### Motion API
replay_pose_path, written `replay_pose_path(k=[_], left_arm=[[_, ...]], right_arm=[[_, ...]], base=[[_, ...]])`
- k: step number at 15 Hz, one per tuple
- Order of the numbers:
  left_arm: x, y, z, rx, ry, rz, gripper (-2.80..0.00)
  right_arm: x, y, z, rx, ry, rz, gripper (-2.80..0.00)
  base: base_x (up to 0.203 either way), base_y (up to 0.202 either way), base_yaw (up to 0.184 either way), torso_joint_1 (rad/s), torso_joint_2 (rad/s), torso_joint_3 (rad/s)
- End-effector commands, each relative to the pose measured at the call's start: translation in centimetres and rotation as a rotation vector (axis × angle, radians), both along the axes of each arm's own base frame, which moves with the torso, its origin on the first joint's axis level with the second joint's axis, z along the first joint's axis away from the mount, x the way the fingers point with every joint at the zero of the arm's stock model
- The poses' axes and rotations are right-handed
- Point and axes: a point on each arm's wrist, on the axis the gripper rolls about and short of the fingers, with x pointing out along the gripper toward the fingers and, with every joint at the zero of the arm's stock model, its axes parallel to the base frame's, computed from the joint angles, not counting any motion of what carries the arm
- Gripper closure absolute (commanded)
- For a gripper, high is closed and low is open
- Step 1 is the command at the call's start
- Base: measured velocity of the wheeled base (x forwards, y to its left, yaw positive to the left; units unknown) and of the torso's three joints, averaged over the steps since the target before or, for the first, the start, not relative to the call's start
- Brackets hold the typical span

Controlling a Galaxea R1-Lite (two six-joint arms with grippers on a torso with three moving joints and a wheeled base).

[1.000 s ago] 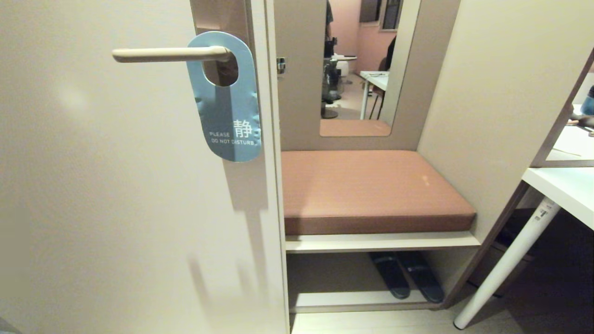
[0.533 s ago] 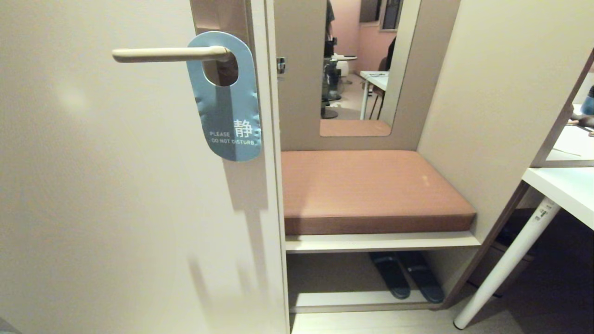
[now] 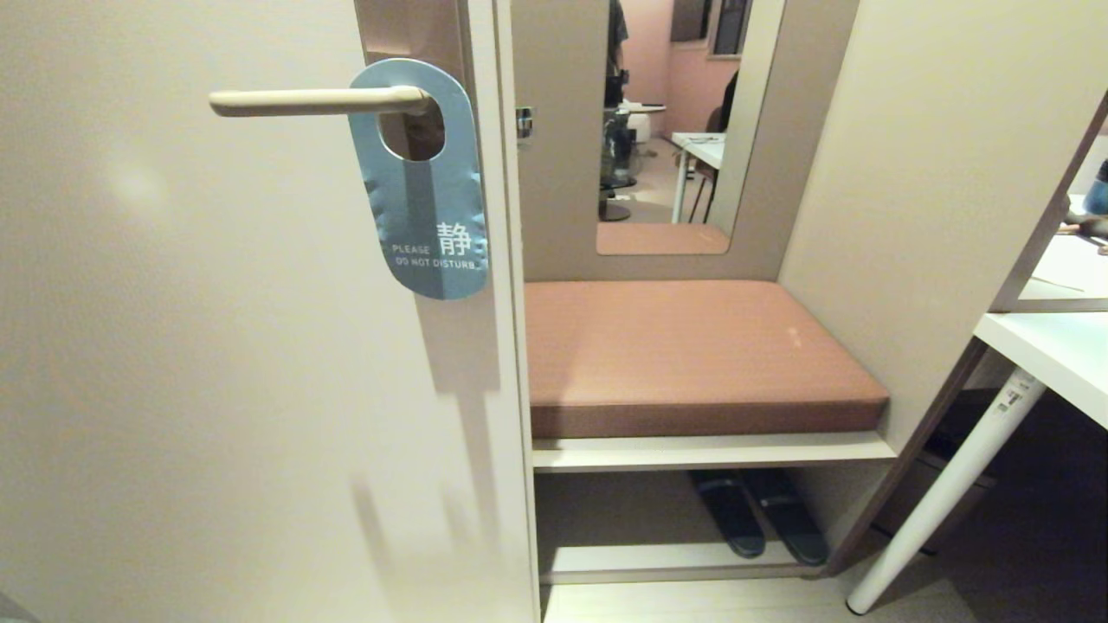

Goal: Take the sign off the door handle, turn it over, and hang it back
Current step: Take down the sign

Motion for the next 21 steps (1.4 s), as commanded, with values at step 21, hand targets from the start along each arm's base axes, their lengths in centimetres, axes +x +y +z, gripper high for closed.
replay_pose_path(k=[21], left_arm=[[0.00,0.00,0.00,0.000,0.000,0.001,0.00]], right_arm=[[0.01,0.00,0.01,-0.001,0.001,0.001,0.00]], base=[[0.000,0.097,0.000,0.001,0.00,0.002]])
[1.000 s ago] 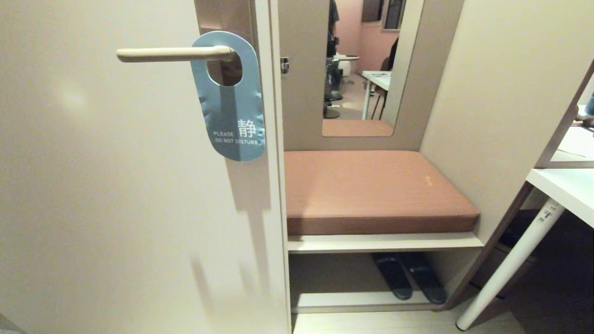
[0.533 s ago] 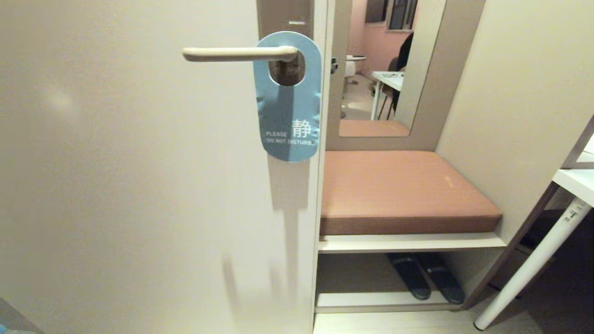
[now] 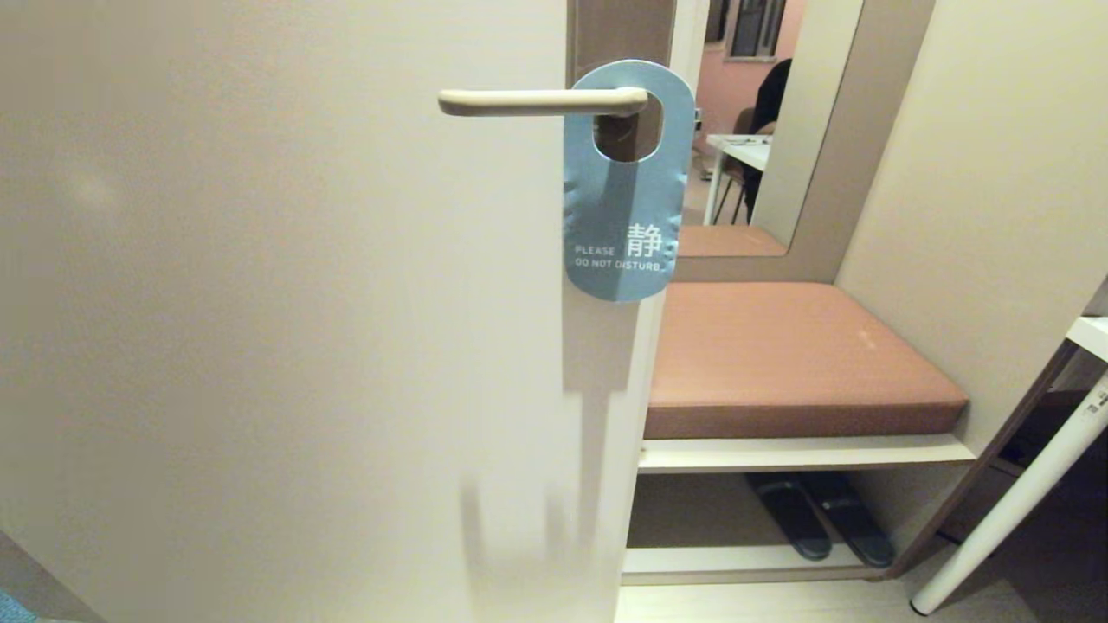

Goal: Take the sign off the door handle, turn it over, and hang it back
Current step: Take down the sign

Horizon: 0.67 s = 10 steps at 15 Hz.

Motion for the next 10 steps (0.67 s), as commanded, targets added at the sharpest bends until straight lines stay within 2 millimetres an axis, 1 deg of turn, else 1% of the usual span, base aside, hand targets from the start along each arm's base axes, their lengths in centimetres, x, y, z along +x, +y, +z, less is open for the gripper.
replay_pose_path(k=[1,10], left_arm=[[0.00,0.00,0.00,0.000,0.000,0.001,0.00],[0.00,0.00,0.00,0.000,0.000,0.001,0.00]], right_arm=[[0.01,0.00,0.00,-0.001,0.002,0.000,0.00],[0.01,0.00,0.00,-0.001,0.002,0.000,0.00]], base=[[0.000,0.000,0.000,0.000,0.00,0.000],[0.000,0.000,0.000,0.000,0.00,0.000]])
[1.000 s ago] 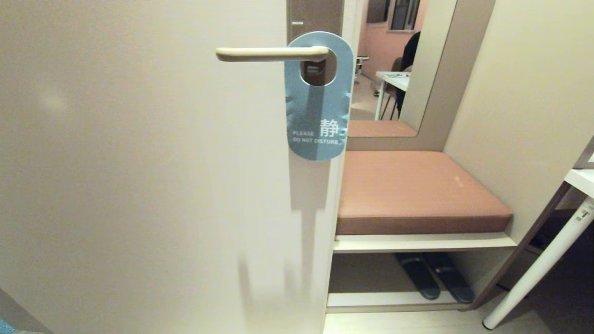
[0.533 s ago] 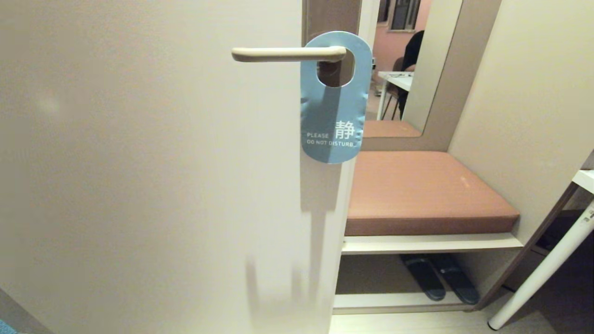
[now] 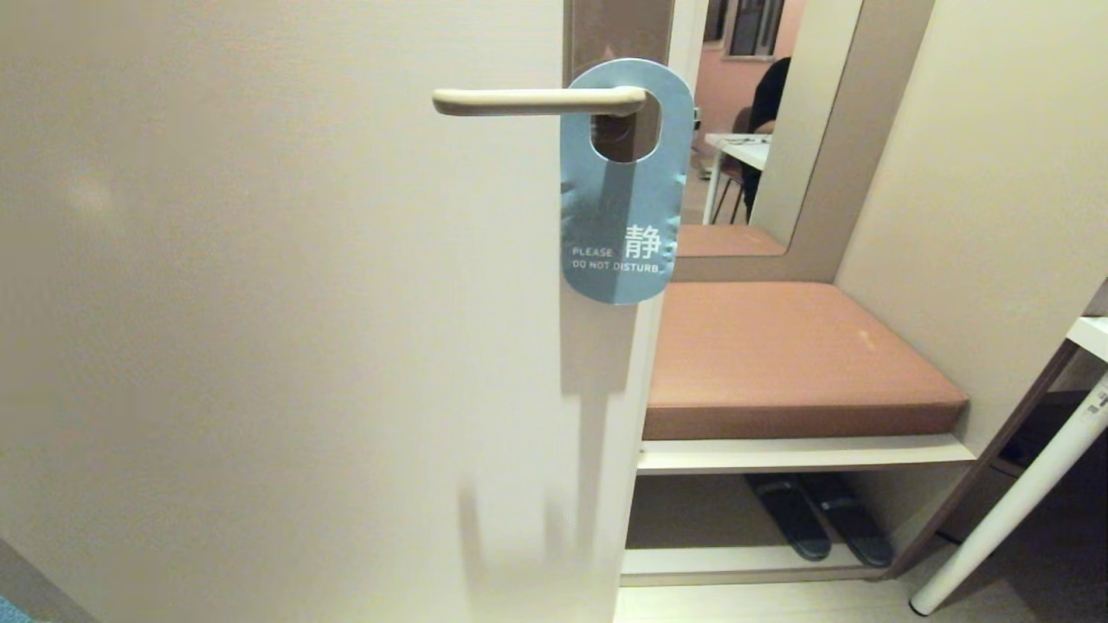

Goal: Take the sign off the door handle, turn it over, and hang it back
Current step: Take down the sign

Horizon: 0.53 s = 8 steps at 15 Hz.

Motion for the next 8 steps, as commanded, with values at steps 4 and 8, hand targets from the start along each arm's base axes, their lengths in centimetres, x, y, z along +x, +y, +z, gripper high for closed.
replay_pose_path(k=[4,8], left_arm=[[0.00,0.00,0.00,0.000,0.000,0.001,0.00],[0.00,0.00,0.00,0.000,0.000,0.001,0.00]], right_arm=[[0.01,0.00,0.00,0.014,0.002,0.000,0.00],[0.01,0.00,0.02,0.018,0.000,0.001,0.00]], base=[[0.000,0.000,0.000,0.000,0.00,0.000],[0.000,0.000,0.000,0.000,0.00,0.000]])
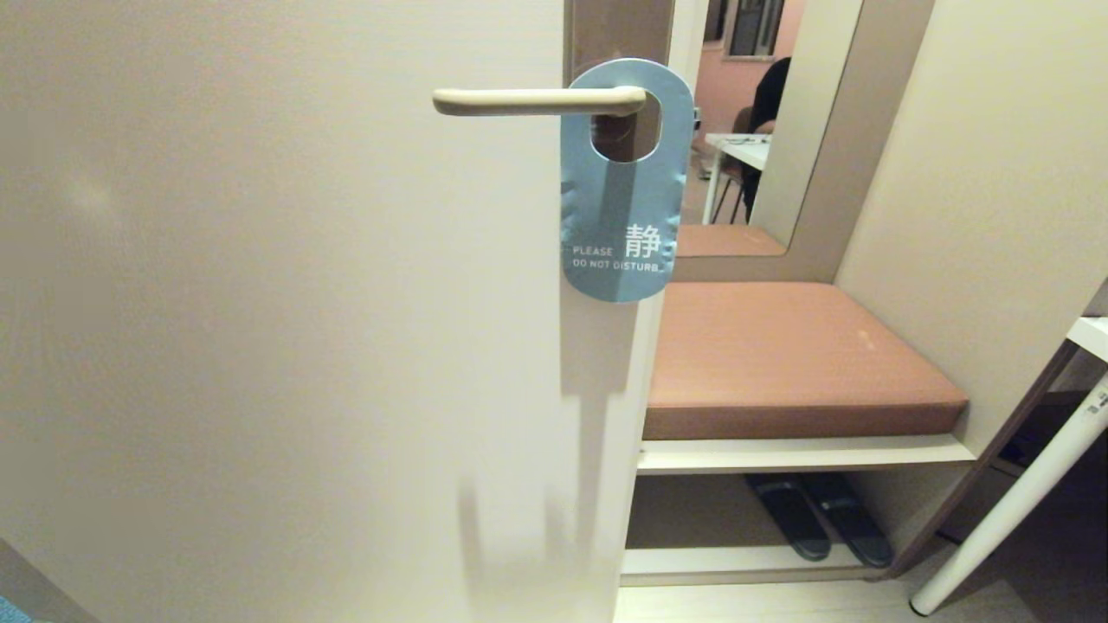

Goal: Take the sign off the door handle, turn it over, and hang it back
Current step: Take down the sign

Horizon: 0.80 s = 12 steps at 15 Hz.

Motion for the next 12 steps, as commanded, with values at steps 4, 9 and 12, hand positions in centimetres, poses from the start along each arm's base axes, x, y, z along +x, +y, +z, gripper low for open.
replay_pose_path(k=[4,9,12], left_arm=[[0.0,0.0,0.0,0.000,0.000,0.001,0.00],[0.0,0.0,0.0,0.000,0.000,0.001,0.00],[0.0,0.0,0.0,0.000,0.000,0.001,0.00]], right_arm=[[-0.2,0.0,0.6,-0.002,-0.018,0.002,0.00],[-1.7,0.1,4.7,-0.001,-0.048,0.057,0.00],[-1.7,0.1,8.7,0.000,-0.064,0.058,0.00]], base=[[0.000,0.000,0.000,0.000,0.00,0.000],[0.000,0.000,0.000,0.000,0.00,0.000],[0.000,0.000,0.000,0.000,0.00,0.000]])
